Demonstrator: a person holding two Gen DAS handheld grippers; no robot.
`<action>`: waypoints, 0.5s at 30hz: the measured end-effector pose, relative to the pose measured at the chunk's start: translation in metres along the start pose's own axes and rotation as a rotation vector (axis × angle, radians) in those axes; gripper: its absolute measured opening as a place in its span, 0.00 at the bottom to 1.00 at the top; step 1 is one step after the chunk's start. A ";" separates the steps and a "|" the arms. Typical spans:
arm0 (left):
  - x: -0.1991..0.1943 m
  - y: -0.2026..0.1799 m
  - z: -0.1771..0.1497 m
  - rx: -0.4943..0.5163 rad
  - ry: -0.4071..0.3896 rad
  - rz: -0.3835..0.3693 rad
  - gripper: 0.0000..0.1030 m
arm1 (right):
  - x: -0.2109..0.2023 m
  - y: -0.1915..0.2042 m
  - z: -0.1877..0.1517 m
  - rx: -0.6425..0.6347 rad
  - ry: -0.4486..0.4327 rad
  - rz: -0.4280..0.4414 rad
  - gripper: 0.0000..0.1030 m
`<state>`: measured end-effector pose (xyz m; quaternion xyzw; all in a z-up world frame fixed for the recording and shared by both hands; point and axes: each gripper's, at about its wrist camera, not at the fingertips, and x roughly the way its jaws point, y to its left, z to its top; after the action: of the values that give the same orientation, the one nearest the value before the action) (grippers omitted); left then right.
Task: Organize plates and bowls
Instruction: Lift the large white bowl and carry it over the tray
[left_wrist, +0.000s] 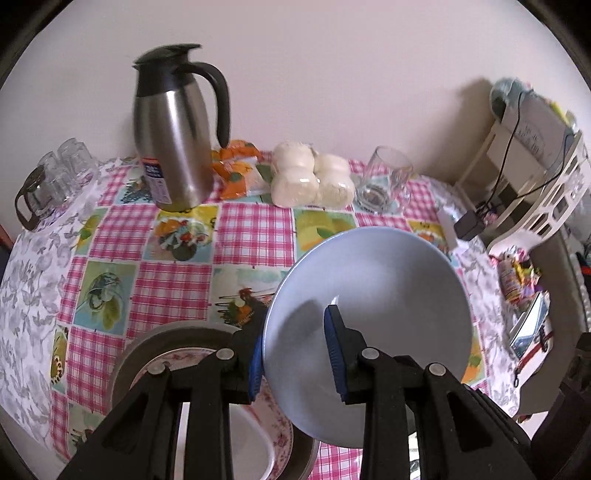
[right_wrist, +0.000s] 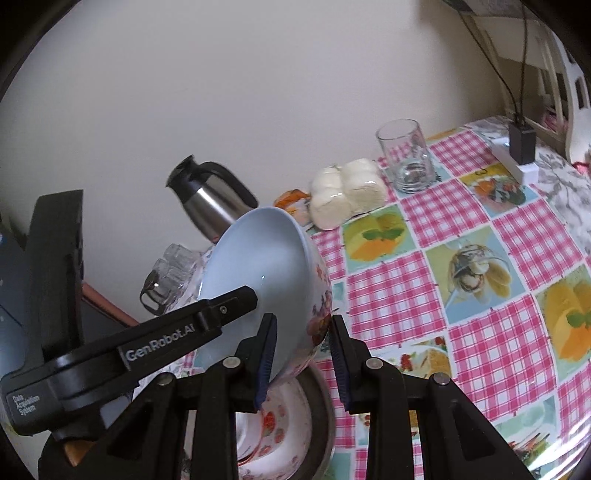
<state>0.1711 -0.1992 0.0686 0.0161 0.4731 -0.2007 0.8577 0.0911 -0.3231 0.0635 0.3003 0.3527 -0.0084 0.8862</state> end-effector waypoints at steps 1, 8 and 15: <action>-0.004 0.002 -0.001 -0.001 -0.008 0.001 0.31 | 0.000 0.004 -0.001 -0.009 0.003 0.002 0.30; -0.037 0.027 -0.010 -0.041 -0.086 -0.003 0.31 | -0.005 0.036 -0.009 -0.070 0.012 0.040 0.30; -0.061 0.051 -0.020 -0.076 -0.145 0.005 0.31 | -0.005 0.066 -0.015 -0.125 0.028 0.064 0.30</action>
<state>0.1440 -0.1281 0.0992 -0.0299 0.4170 -0.1811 0.8902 0.0929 -0.2621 0.0925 0.2554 0.3549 0.0463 0.8981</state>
